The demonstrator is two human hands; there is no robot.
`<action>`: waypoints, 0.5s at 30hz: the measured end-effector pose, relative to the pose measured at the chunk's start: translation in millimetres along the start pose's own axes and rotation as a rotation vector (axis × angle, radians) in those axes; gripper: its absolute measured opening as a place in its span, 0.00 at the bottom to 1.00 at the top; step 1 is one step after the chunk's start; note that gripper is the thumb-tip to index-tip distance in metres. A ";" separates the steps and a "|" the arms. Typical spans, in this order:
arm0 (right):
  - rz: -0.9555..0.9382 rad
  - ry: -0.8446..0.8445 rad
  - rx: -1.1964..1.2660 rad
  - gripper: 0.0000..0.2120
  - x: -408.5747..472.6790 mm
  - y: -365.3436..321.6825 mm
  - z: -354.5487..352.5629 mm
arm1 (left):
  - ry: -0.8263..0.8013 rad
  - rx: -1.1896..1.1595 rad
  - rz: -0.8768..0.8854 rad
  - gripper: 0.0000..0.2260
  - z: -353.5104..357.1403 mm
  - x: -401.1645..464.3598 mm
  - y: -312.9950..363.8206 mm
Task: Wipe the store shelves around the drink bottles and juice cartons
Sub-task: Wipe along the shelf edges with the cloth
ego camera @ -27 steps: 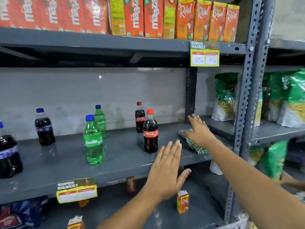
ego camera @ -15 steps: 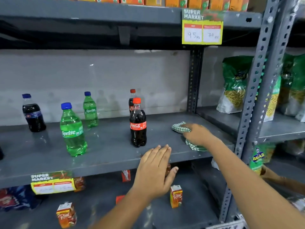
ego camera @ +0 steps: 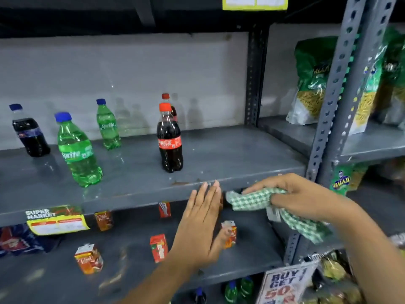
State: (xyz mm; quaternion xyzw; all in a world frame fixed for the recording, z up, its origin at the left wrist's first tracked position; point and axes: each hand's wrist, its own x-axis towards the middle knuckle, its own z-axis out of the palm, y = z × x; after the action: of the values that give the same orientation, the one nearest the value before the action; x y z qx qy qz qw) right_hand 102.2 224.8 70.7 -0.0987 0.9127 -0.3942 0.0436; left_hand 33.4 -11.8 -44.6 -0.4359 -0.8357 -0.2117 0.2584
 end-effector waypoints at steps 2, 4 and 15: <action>0.069 0.054 0.031 0.27 -8.9 34.8 25.8 | -0.084 -0.059 -0.041 0.32 24.1 -23.7 6.5; 0.188 0.197 0.142 0.25 -7.4 77.7 60.9 | -0.200 -0.091 -0.150 0.33 51.6 -46.7 12.2; 0.642 0.806 0.325 0.21 66.1 209.5 188.2 | -0.770 0.017 -0.394 0.37 196.3 -133.9 -12.9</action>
State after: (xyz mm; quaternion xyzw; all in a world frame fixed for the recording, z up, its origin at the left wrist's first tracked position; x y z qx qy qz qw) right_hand 36.7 217.1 -211.0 0.3522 0.7685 -0.5040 -0.1772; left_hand 39.2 12.2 -281.3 -0.3131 -0.9401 -0.0721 -0.1141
